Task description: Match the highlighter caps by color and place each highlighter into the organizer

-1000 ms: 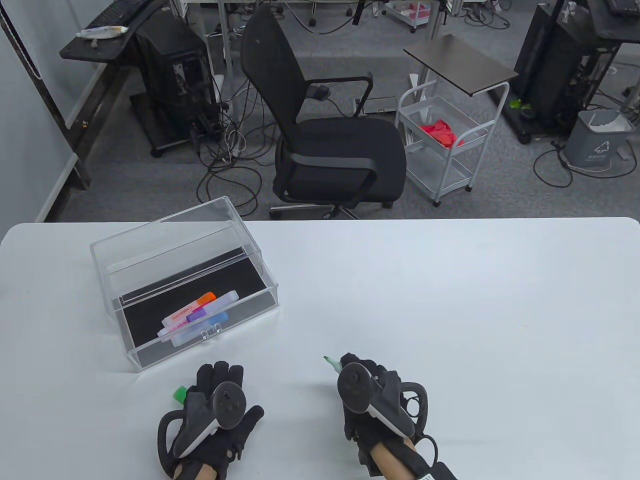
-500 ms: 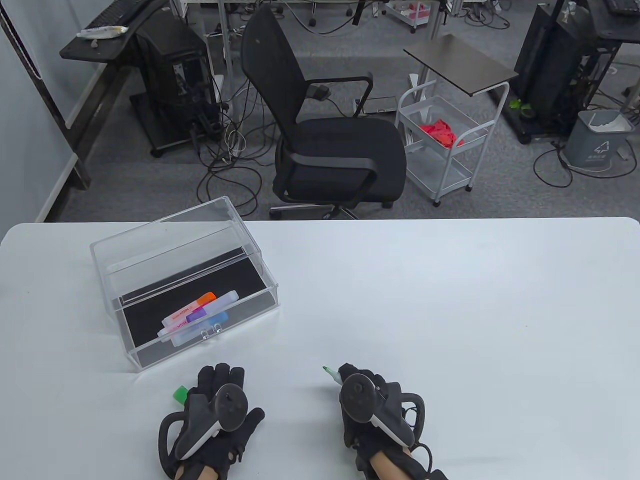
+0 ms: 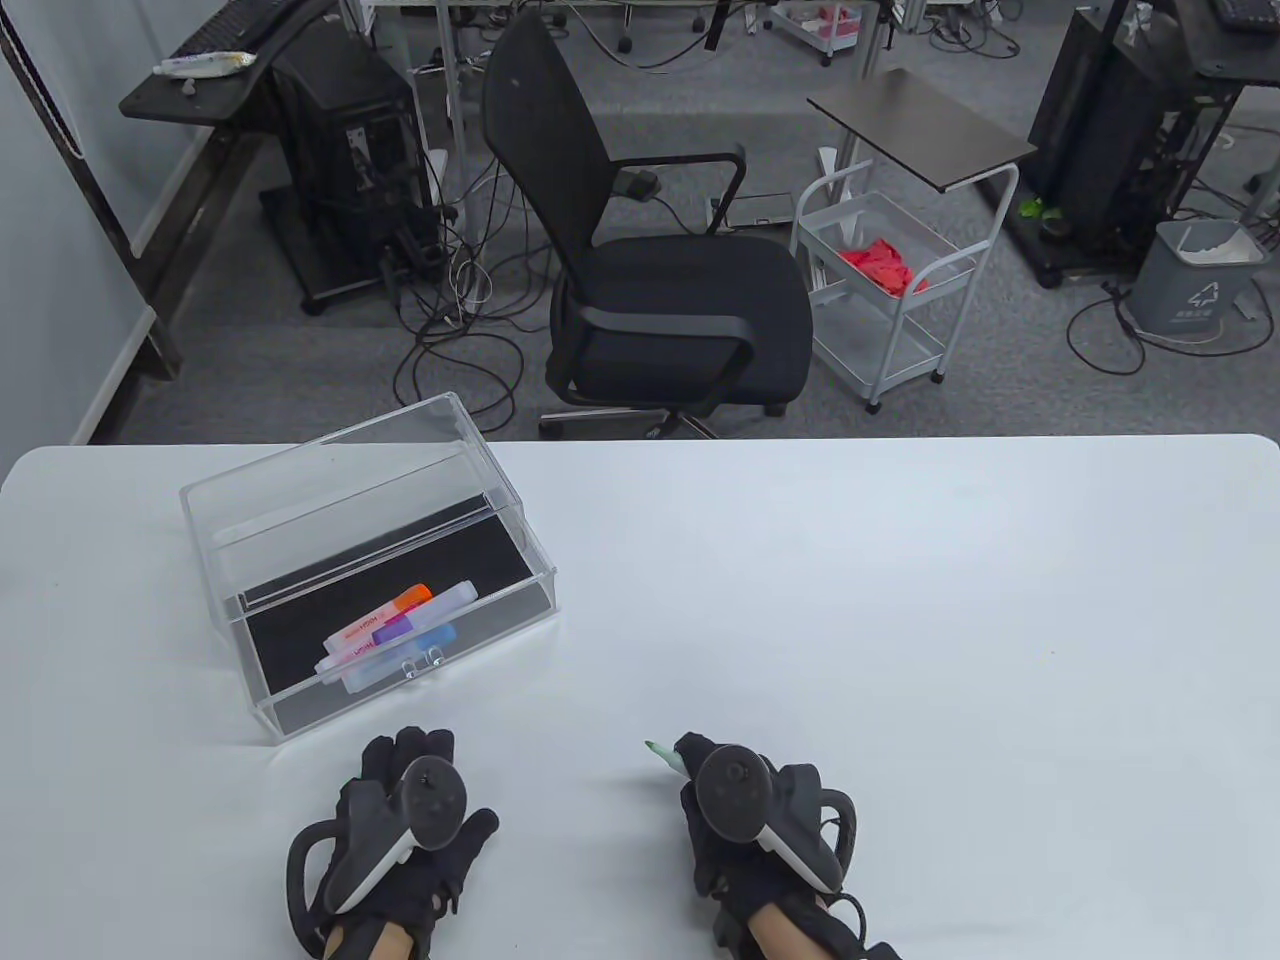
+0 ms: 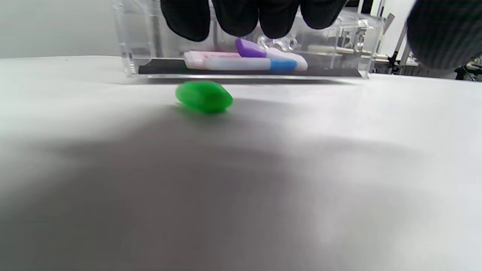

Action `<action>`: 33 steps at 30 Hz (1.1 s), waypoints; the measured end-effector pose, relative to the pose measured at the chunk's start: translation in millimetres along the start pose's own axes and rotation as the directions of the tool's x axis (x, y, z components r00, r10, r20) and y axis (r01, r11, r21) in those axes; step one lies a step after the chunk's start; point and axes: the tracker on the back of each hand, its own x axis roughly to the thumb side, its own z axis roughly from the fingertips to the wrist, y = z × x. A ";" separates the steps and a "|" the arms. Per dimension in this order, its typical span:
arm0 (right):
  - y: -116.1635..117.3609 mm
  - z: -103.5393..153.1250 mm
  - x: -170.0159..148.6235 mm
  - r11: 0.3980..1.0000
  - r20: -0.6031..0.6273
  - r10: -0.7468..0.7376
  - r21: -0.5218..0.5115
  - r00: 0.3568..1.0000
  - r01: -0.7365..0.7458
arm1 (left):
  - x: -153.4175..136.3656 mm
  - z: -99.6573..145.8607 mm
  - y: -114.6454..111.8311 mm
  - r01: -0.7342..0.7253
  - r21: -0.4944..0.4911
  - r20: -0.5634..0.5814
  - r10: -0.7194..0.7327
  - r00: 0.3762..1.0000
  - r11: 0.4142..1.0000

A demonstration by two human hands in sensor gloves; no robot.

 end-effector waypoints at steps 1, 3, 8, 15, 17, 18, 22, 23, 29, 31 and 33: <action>0.3 -0.9 -1.5 1.000 -0.006 -0.004 0.003 1.000 0.004 | -4.1 -0.7 6.2 -0.010 0.002 -0.013 0.010 1.000 1.000; 0.7 -2.0 -3.2 1.000 -0.012 -0.009 0.007 1.000 0.009 | -10.8 -1.9 16.1 -0.016 0.012 -0.027 0.016 0.999 1.000; 0.6 -2.8 -3.4 1.000 -0.013 -0.014 0.010 1.000 0.015 | -29.5 -6.3 36.0 -0.013 0.006 -0.058 0.013 0.998 1.000; 1.0 -3.0 -3.3 1.000 -0.012 -0.010 0.014 1.000 0.010 | -41.0 -23.6 27.4 0.141 -0.113 -0.078 -0.150 0.986 0.984; 1.1 -3.4 -4.2 1.000 -0.017 -0.012 0.017 1.000 0.013 | -41.7 -28.3 22.9 0.163 -0.134 -0.080 -0.175 0.981 0.977; 1.2 -3.5 -4.5 1.000 -0.019 -0.013 0.018 1.000 0.013 | -41.8 -30.7 20.6 0.172 -0.146 -0.075 -0.184 0.980 0.974; 1.1 -3.7 -4.7 1.000 -0.023 -0.014 0.023 1.000 0.015 | -41.3 -37.9 12.4 0.218 -0.196 -0.060 -0.234 0.970 0.956; 1.2 -3.8 -4.6 1.000 -0.023 -0.014 0.025 1.000 0.015 | -41.2 -39.2 10.7 0.229 -0.201 -0.055 -0.244 0.968 0.952; 1.3 -4.0 -4.1 0.999 -0.021 -0.022 0.040 1.000 0.023 | -40.6 -43.2 4.4 0.289 -0.199 -0.062 -0.306 0.950 0.937; 1.3 -4.1 -4.0 0.999 -0.023 -0.022 0.043 0.999 0.023 | -39.8 -45.0 2.3 0.322 -0.188 -0.065 -0.339 0.939 0.928; 1.1 -4.0 -3.9 0.999 -0.024 -0.022 0.045 0.999 0.023 | -38.7 -45.5 2.2 0.323 -0.169 -0.057 -0.337 0.940 0.931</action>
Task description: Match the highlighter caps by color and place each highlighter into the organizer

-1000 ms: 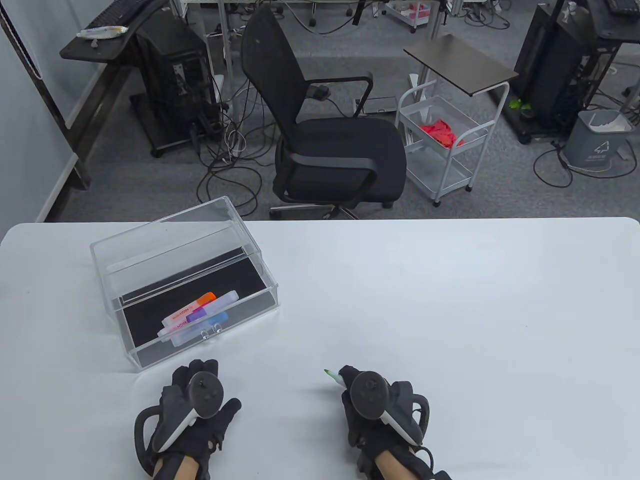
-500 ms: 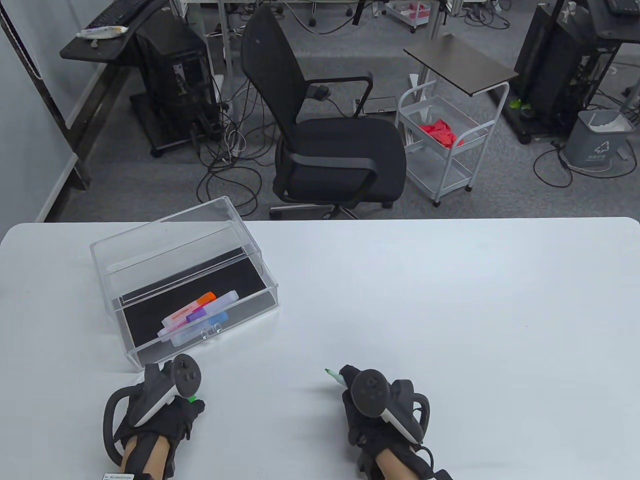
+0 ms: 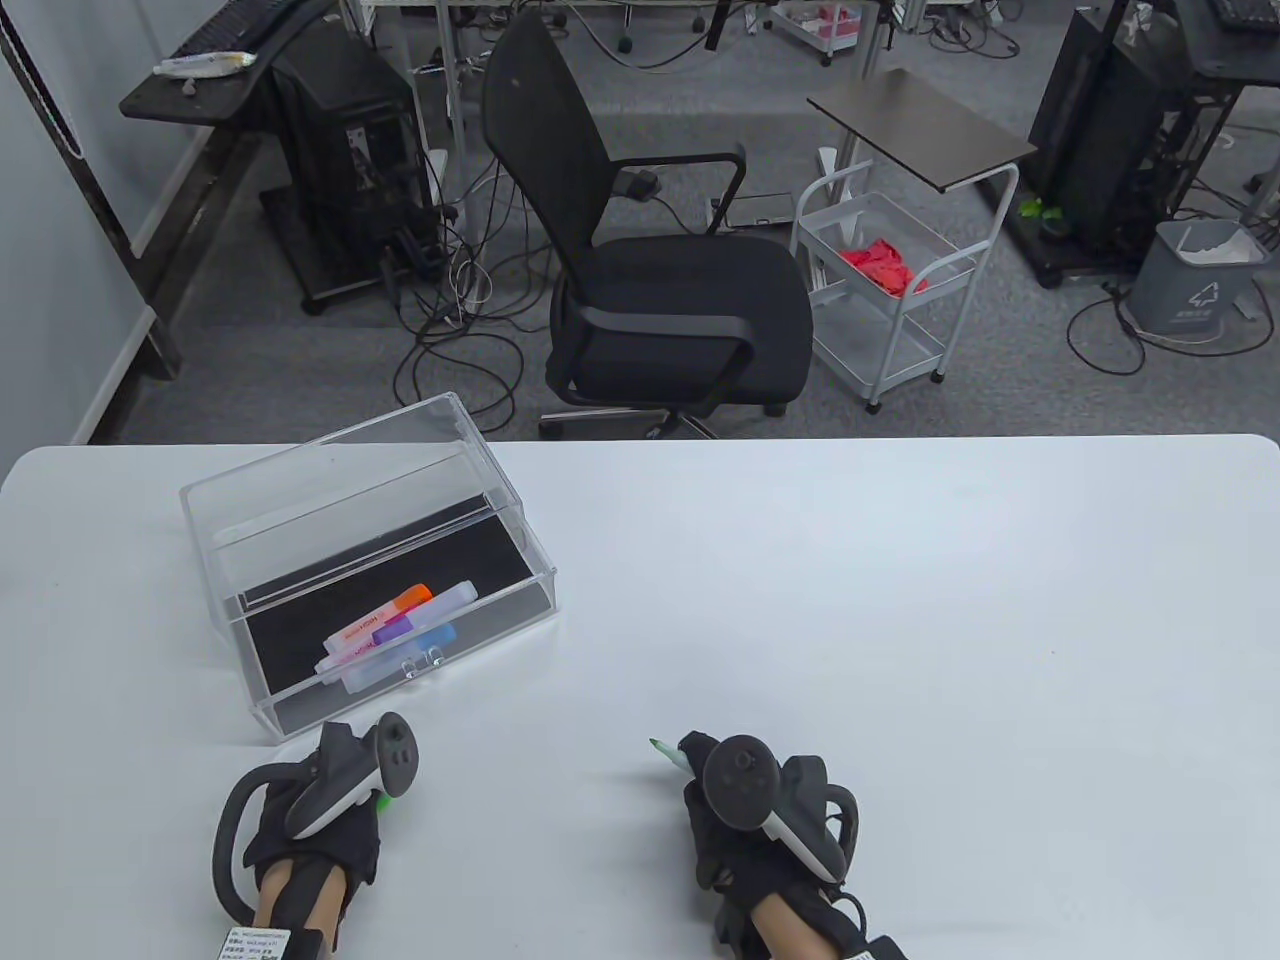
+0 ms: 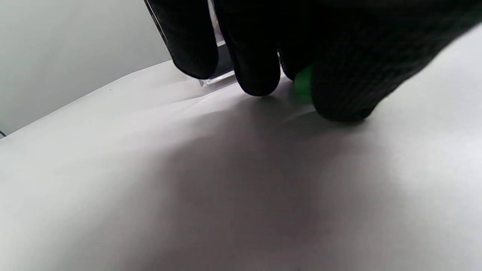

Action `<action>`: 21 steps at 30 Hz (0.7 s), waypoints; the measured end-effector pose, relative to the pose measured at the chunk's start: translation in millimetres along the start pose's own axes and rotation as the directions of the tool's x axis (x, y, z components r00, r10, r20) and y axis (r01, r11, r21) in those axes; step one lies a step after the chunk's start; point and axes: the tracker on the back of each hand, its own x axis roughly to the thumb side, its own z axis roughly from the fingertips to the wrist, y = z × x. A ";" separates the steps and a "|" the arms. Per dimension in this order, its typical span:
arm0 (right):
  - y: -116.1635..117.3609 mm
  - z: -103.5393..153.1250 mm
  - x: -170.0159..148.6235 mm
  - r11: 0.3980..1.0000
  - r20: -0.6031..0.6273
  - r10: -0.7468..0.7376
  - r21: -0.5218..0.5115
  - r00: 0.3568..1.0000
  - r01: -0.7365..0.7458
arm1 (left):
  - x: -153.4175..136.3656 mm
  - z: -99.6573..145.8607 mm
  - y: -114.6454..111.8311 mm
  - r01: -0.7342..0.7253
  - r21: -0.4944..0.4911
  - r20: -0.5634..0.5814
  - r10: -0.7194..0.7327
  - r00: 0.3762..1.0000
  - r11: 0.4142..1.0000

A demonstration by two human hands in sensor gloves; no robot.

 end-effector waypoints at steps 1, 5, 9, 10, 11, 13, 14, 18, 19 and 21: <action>-0.1 -0.1 -0.1 1.000 -0.001 0.000 0.000 1.000 0.000 | 0.8 -0.1 0.0 0.008 0.011 0.001 -0.008 1.000 1.000; 0.0 -0.6 -0.6 1.000 -0.004 -0.003 0.000 1.000 0.003 | 3.0 1.2 0.7 0.049 0.044 0.013 -0.050 0.999 0.998; 0.1 -0.7 -0.8 1.000 -0.008 0.001 0.004 1.000 -0.001 | 3.3 1.8 0.4 0.084 0.071 0.035 -0.086 0.996 0.994; 0.1 -0.8 -1.0 1.000 -0.009 0.000 0.004 1.000 0.000 | 3.7 2.0 0.1 0.088 0.070 0.039 -0.091 0.995 0.994; 0.1 -0.8 -1.1 1.000 -0.010 -0.002 0.005 1.000 0.002 | 3.8 2.0 0.0 0.096 0.076 0.045 -0.100 0.994 0.992; 0.0 -0.8 -1.4 1.000 -0.012 -0.003 0.006 1.000 0.003 | 3.0 1.7 -0.5 0.096 0.076 0.057 -0.100 0.993 0.992; -0.1 -0.8 -1.5 1.000 -0.012 -0.003 0.005 1.000 0.003 | 2.5 1.4 -1.1 0.082 0.077 0.067 -0.088 0.994 0.994; 0.0 -1.2 -1.9 1.000 -0.012 -0.006 0.005 1.000 0.006 | -1.7 1.2 -3.2 0.059 0.096 0.103 -0.068 0.992 0.994; 0.1 -1.3 -1.9 1.000 -0.012 -0.006 0.005 1.000 0.006 | -4.1 1.1 -3.9 0.046 0.099 0.106 -0.056 0.993 0.994; 0.2 -1.4 -2.1 1.000 -0.012 -0.005 0.006 1.000 0.005 | -9.4 0.7 -5.1 0.001 0.097 0.108 -0.011 0.994 0.995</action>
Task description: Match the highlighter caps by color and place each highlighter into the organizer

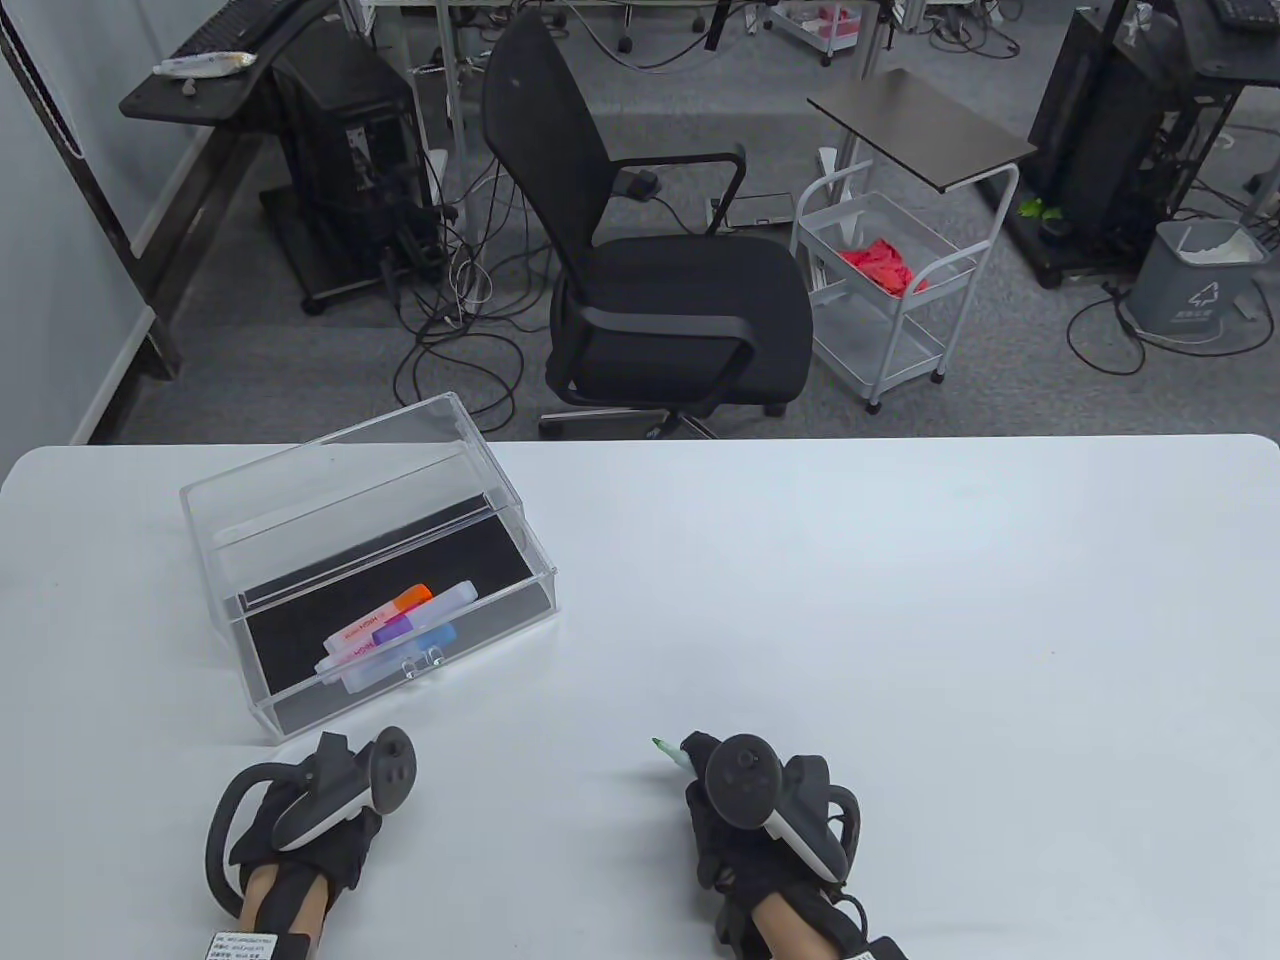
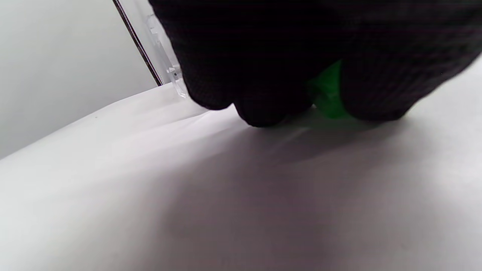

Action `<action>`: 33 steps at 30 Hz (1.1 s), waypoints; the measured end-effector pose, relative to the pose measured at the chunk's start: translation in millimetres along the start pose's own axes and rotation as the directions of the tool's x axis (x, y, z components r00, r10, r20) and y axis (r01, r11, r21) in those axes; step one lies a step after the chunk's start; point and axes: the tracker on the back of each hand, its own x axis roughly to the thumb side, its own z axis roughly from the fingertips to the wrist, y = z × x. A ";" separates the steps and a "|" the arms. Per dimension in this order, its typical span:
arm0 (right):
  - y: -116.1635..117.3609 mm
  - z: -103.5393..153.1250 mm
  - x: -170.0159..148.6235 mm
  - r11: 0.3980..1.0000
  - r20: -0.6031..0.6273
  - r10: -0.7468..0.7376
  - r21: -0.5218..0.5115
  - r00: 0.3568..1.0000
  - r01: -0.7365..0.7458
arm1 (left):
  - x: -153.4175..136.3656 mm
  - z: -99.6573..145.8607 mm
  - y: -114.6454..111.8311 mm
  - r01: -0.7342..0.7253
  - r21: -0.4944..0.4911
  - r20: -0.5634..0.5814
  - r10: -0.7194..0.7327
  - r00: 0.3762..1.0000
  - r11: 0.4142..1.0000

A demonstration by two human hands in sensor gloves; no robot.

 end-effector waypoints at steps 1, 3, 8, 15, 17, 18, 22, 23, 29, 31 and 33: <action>0.1 0.1 0.0 1.000 0.000 0.000 0.000 1.000 0.000 | -2.7 0.6 -0.9 -0.045 -0.010 -0.005 0.045 0.999 0.999; 0.1 -0.2 0.0 1.000 -0.001 -0.001 0.001 1.000 0.001 | -5.0 1.9 -1.3 -0.117 0.011 0.001 0.117 0.993 0.993; 0.4 0.2 0.2 1.000 0.001 0.003 0.003 1.000 -0.003 | -5.0 4.2 1.9 -0.214 0.033 0.007 0.214 0.977 0.976; 0.8 0.4 1.6 1.000 0.011 0.001 0.001 1.000 -0.001 | 7.5 10.2 16.1 -0.438 0.095 0.076 0.432 0.898 0.894; 0.5 1.1 2.6 1.000 0.014 0.000 0.000 1.000 0.000 | 12.5 11.6 18.2 -0.518 0.097 0.099 0.509 0.855 0.850; -0.1 1.7 3.0 1.000 0.013 0.000 -0.003 1.000 0.000 | 14.6 12.0 18.9 -0.553 0.102 0.111 0.543 0.833 0.827; -1.5 4.1 3.7 1.000 0.010 -0.023 0.001 1.000 0.023 | 24.4 12.7 22.5 -0.728 0.078 0.168 0.710 0.683 0.682; -1.3 4.4 3.9 1.000 0.011 -0.027 0.005 1.000 0.027 | 26.1 12.7 23.1 -0.749 0.072 0.177 0.730 0.660 0.659; -2.3 8.0 11.7 0.998 0.077 -0.051 -0.024 0.996 0.053 | 41.6 11.5 26.9 -0.856 0.032 0.206 0.835 0.510 0.515; -3.9 10.6 15.5 0.998 0.104 -0.046 -0.048 0.994 0.051 | 46.8 11.0 26.0 -0.883 0.020 0.213 0.861 0.462 0.469; -4.1 12.8 19.0 0.997 0.124 -0.038 -0.055 0.992 0.045 | 52.4 10.7 23.5 -0.910 0.005 0.218 0.888 0.405 0.414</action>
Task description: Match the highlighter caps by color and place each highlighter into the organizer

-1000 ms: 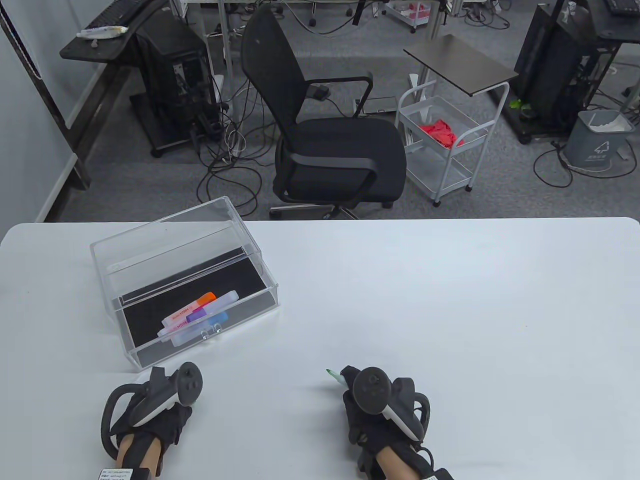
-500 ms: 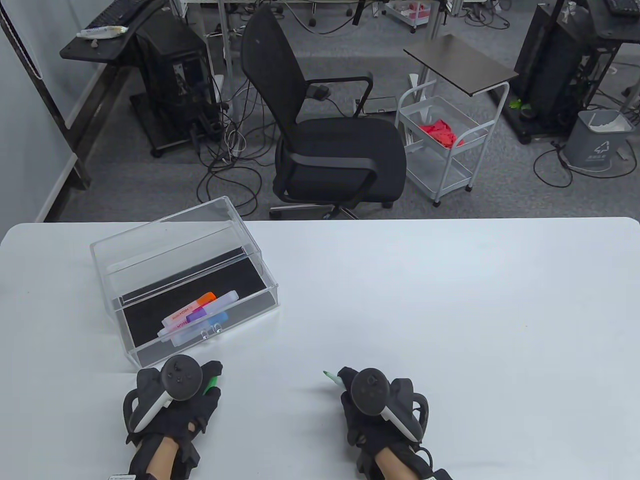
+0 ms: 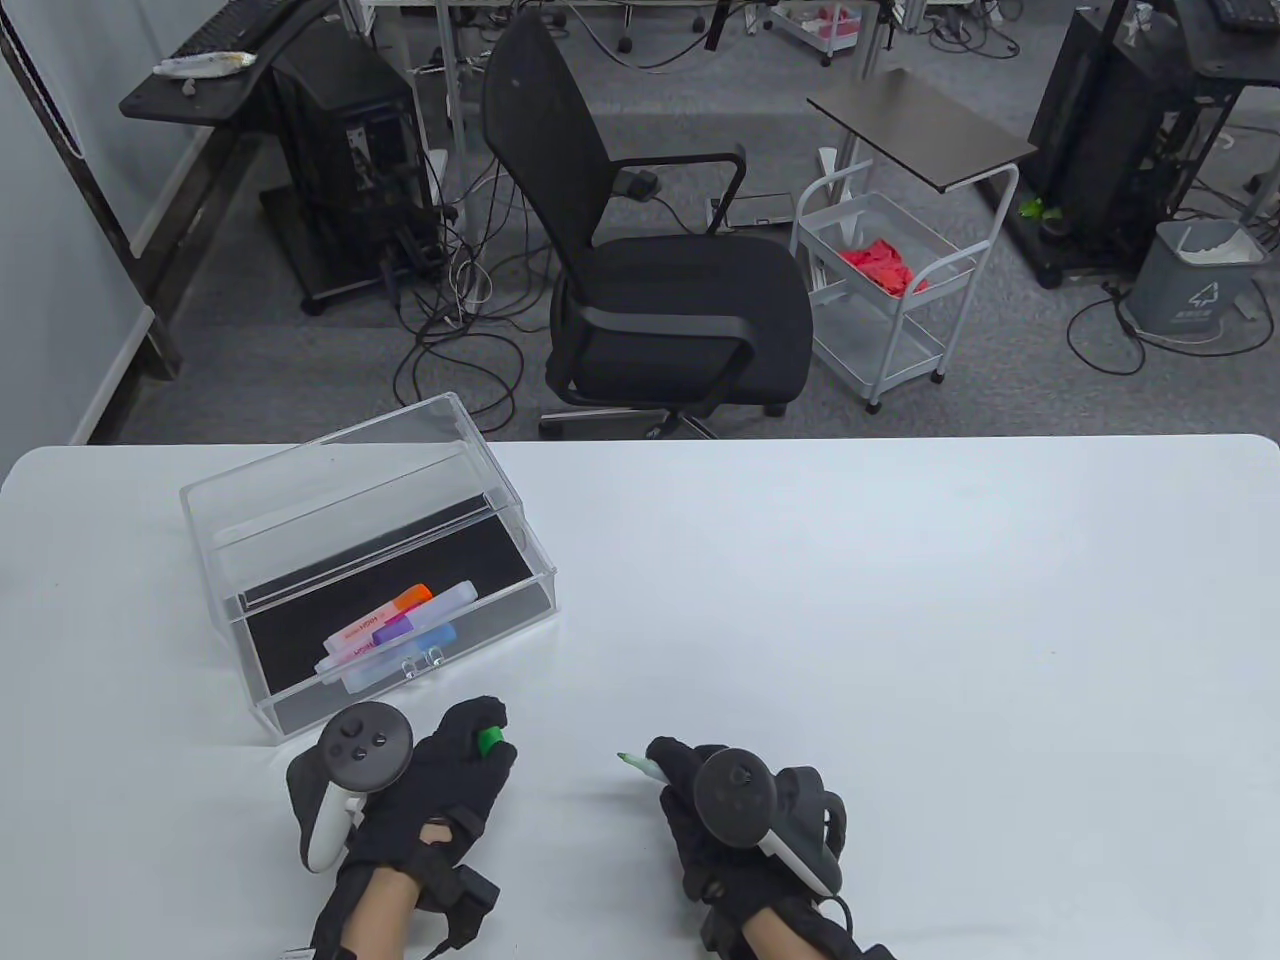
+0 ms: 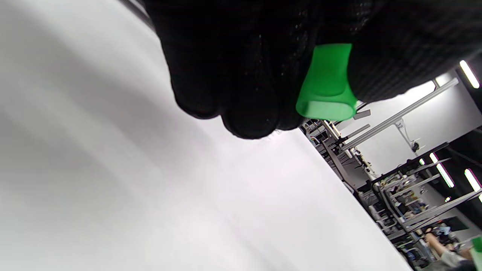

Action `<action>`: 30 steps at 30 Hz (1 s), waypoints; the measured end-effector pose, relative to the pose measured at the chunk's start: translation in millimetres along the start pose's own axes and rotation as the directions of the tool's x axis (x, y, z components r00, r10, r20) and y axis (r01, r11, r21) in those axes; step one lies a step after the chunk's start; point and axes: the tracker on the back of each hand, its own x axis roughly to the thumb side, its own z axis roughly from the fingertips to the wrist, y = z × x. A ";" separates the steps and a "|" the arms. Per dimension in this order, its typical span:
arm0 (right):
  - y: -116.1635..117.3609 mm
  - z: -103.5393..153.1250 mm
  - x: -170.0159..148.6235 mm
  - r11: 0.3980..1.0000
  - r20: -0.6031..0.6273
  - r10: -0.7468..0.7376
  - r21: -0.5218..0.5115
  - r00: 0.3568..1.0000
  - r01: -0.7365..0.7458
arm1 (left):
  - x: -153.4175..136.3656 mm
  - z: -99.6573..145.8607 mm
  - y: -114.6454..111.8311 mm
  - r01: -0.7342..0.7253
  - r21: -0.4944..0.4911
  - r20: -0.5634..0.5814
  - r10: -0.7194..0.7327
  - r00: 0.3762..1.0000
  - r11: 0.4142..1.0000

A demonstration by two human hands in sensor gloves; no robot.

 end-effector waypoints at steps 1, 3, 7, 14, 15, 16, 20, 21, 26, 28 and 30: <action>0.0 1.3 2.4 1.000 0.014 0.004 -0.008 1.000 -0.004 | -0.6 0.1 -4.0 -0.042 -0.002 0.001 0.042 0.999 0.999; 0.1 3.3 5.9 1.000 0.032 0.009 -0.021 0.999 -0.009 | -2.2 1.2 -10.7 -0.111 -0.010 0.001 0.111 0.994 0.994; 3.2 6.7 11.4 1.000 0.054 0.004 -0.011 0.999 -0.003 | -4.4 5.1 -19.3 -0.202 0.009 -0.002 0.202 0.979 0.979; 12.6 7.4 21.1 1.000 0.083 0.026 -0.004 0.996 -0.026 | -2.6 11.9 -31.1 -0.255 0.061 0.008 0.255 0.967 0.965; 14.2 7.5 22.8 0.999 0.087 0.032 -0.002 0.996 -0.032 | -2.1 12.6 -32.6 -0.269 0.063 0.008 0.269 0.963 0.961; 16.1 7.4 24.7 0.999 0.091 0.037 0.002 0.995 -0.037 | -1.3 13.0 -34.8 -0.289 0.060 0.011 0.289 0.957 0.955; 20.6 6.9 28.7 0.999 0.096 0.046 0.012 0.994 -0.047 | -0.7 13.9 -41.3 -0.322 0.049 0.009 0.322 0.947 0.945; 21.3 6.7 29.0 0.999 0.096 0.048 0.013 0.994 -0.049 | -0.5 14.2 -42.5 -0.324 0.049 0.009 0.324 0.946 0.945; 21.8 5.9 28.4 0.999 0.091 0.044 0.008 0.995 -0.045 | 3.2 14.9 -49.6 -0.322 0.032 0.016 0.322 0.947 0.946; 22.1 5.4 28.0 0.999 0.089 0.039 0.006 0.995 -0.040 | 5.1 14.5 -53.1 -0.319 0.018 0.018 0.319 0.948 0.947; 22.0 5.1 26.9 0.999 0.082 0.041 0.006 0.996 -0.041 | 6.0 14.7 -55.1 -0.333 0.025 0.021 0.332 0.943 0.943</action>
